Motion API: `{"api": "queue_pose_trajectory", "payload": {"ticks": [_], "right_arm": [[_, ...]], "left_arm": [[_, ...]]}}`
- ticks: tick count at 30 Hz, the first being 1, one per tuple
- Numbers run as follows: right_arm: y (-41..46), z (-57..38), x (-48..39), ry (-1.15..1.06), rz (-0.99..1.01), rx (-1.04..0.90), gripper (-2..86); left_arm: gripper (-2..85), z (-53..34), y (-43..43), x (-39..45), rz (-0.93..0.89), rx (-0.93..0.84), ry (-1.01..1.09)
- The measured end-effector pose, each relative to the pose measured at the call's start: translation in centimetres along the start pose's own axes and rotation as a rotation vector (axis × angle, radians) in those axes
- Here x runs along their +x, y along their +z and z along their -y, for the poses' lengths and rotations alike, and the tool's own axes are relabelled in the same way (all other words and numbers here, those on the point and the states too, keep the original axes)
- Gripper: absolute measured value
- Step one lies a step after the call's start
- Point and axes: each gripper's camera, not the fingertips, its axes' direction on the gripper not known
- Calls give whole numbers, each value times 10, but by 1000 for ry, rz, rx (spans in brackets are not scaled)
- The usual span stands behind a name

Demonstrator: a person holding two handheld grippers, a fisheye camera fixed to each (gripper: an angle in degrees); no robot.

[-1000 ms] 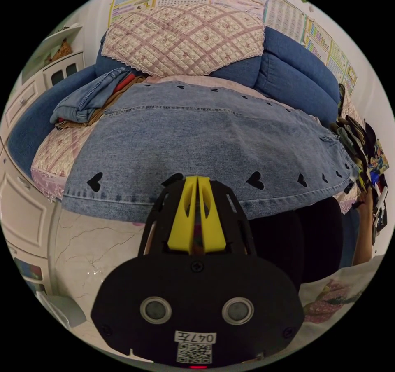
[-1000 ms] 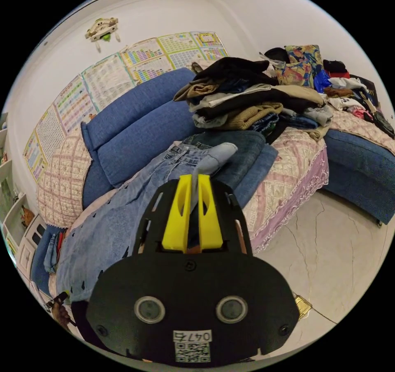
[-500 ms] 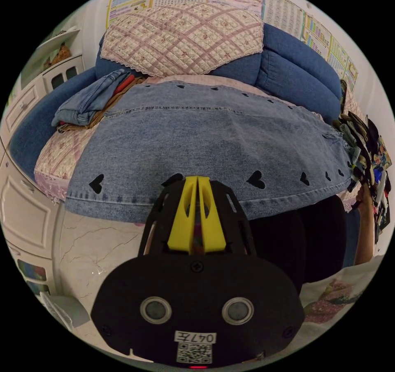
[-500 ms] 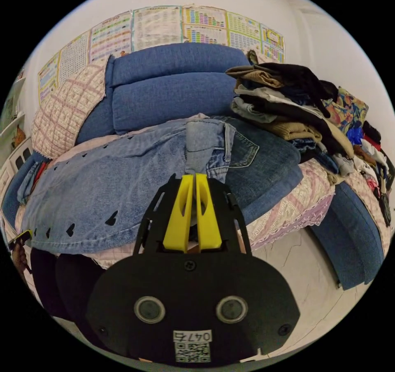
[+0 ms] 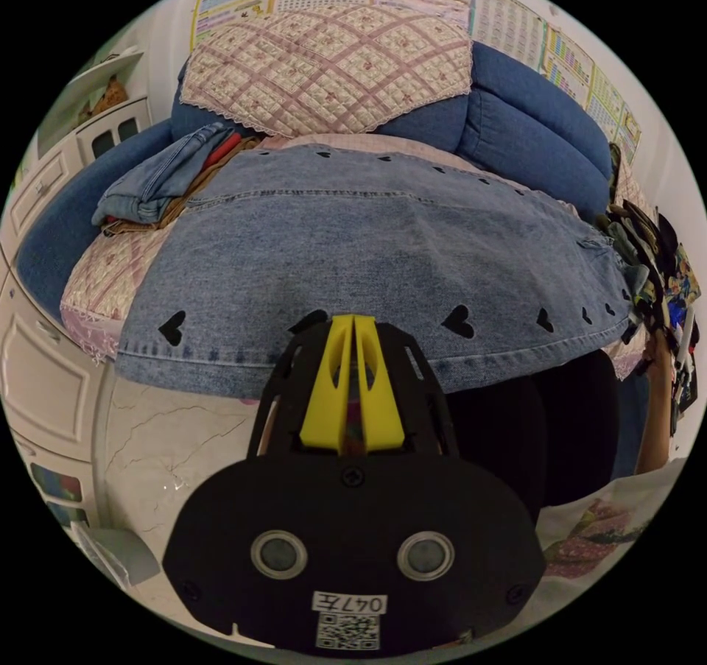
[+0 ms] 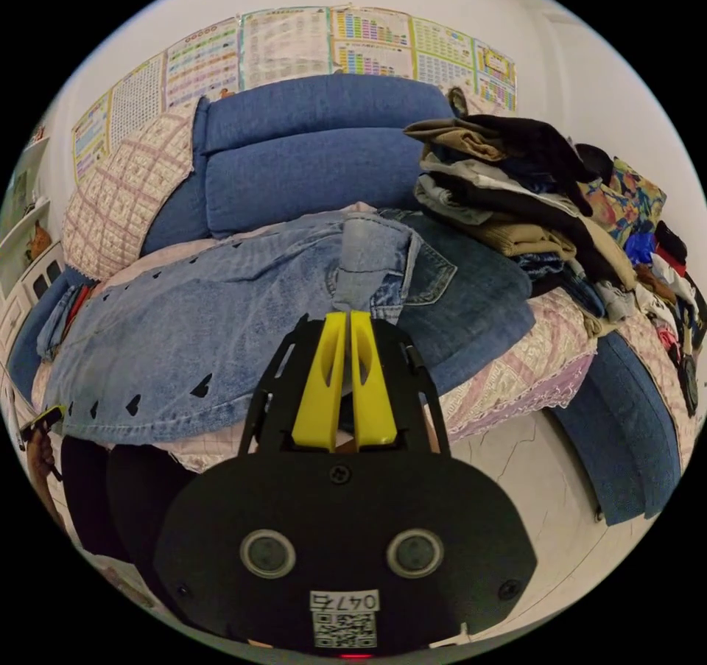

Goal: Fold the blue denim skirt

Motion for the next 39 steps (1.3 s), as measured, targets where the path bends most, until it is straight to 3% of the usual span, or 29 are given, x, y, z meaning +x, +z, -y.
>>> {"api": "queue_pose_trajectory", "payload": {"ticks": [3, 6, 13, 21, 30, 39], "right_arm": [[-12, -20, 27, 134, -63, 64, -11], [-3, -39, 48, 188, 24, 21, -11], [-3, -61, 41, 155, -23, 9, 0], [-19, -96, 53, 281, -1, 62, 52], [-37, -95, 20, 145, -32, 167, -8], [7, -78, 1, 77, -150, -66, -11]], "left_arm": [[-10, -3, -13, -13, -7, 6, -5], [-10, -4, -26, -24, -11, 7, -4], [-10, -3, -54, -45, -17, 9, -9], [-10, 3, -86, -68, -27, 15, -13], [-10, 13, -115, -82, -20, 17, -11], [-10, 24, -137, -92, -23, 18, -13]]}}
